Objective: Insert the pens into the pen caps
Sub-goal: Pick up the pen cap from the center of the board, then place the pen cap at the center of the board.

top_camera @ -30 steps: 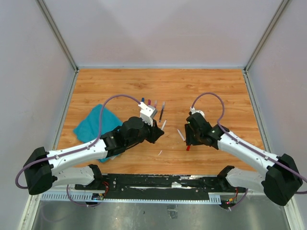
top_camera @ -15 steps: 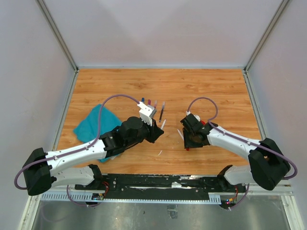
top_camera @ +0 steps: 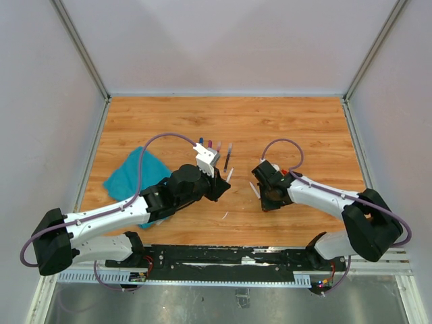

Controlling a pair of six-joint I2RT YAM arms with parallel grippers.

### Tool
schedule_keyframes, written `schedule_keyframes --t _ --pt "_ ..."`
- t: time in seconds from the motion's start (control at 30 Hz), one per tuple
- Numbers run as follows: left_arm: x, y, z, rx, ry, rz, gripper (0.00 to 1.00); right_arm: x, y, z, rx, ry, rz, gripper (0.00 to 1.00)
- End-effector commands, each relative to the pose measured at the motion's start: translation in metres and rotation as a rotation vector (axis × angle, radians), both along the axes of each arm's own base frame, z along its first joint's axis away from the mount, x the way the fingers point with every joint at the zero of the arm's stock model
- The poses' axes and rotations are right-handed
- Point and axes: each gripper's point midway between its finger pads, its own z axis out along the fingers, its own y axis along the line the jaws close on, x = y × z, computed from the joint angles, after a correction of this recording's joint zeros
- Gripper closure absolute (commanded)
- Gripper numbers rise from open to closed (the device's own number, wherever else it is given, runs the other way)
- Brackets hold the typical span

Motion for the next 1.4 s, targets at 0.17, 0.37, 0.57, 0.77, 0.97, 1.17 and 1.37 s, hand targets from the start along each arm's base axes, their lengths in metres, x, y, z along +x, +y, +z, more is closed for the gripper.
schedule_keyframes --t 0.17,0.37,0.57,0.77,0.97,1.17,1.37 --pt "0.013 0.017 0.021 -0.026 -0.052 0.116 0.99 0.019 0.004 0.054 0.095 -0.242 0.069 0.91" --pt "0.017 0.033 0.034 -0.055 -0.078 0.186 0.99 0.031 0.042 0.111 0.413 -0.580 0.239 0.99" --pt "0.020 0.046 0.038 -0.060 -0.092 0.238 0.99 0.023 0.070 0.153 0.485 -0.871 0.553 0.99" --pt "0.022 0.052 0.041 -0.055 -0.104 0.264 1.00 0.001 0.098 0.154 0.372 -0.977 0.919 0.99" --pt "0.021 0.058 0.045 -0.045 -0.114 0.276 0.99 -0.049 0.120 0.115 0.213 -0.904 1.465 0.96" --pt "0.019 0.067 0.049 -0.053 -0.124 0.295 0.99 -0.081 0.104 0.066 0.080 -0.611 1.807 0.93" --pt "0.018 0.071 0.049 -0.058 -0.123 0.300 0.99 -0.063 0.108 0.050 -0.076 -0.520 1.937 0.92"
